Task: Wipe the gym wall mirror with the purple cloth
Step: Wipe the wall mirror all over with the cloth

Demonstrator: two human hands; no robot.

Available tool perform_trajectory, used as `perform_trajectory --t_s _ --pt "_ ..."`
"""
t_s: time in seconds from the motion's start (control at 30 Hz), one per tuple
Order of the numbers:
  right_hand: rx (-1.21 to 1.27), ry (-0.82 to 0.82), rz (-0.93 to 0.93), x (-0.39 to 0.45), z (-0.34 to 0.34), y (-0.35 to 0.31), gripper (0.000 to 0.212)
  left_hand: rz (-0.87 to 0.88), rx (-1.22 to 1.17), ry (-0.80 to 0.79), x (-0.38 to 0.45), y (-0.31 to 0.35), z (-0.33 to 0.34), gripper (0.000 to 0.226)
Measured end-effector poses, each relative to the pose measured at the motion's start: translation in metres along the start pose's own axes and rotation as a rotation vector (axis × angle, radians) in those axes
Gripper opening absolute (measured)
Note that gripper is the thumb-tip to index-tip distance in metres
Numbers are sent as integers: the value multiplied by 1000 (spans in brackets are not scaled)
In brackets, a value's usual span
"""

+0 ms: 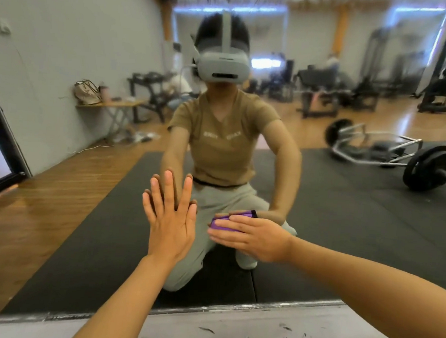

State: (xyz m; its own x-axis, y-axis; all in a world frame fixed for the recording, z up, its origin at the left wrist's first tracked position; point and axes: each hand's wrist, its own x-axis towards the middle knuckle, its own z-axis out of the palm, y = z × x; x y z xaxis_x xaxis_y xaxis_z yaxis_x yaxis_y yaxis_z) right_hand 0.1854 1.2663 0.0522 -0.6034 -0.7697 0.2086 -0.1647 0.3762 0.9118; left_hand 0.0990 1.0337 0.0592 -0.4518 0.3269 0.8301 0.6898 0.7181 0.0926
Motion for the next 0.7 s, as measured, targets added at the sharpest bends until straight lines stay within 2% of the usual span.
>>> perform_trajectory --t_s 0.07,0.13,0.3,0.37,0.47,0.53,0.63,0.7 --pt "26 29 -23 -5 -5 20 65 -5 -4 -3 -2 0 0 58" --pt "76 89 68 -6 -16 60 54 0 -16 6 -2 0 2 58" --pt "55 341 607 -16 -50 177 50 -15 -14 67 1 4 7 59" --pt "50 415 774 -19 -53 186 50 -20 -25 79 -1 7 10 62" --pt "103 481 904 -26 -37 142 50 -32 -39 83 -2 12 11 68" --pt "171 381 771 -42 -16 86 56 -31 -34 87 -2 12 11 71" --pt "56 116 338 -89 11 4 78 -25 10 107 0 11 13 78" --pt "9 -11 160 -116 23 -26 87 -31 38 114 1 12 15 81"
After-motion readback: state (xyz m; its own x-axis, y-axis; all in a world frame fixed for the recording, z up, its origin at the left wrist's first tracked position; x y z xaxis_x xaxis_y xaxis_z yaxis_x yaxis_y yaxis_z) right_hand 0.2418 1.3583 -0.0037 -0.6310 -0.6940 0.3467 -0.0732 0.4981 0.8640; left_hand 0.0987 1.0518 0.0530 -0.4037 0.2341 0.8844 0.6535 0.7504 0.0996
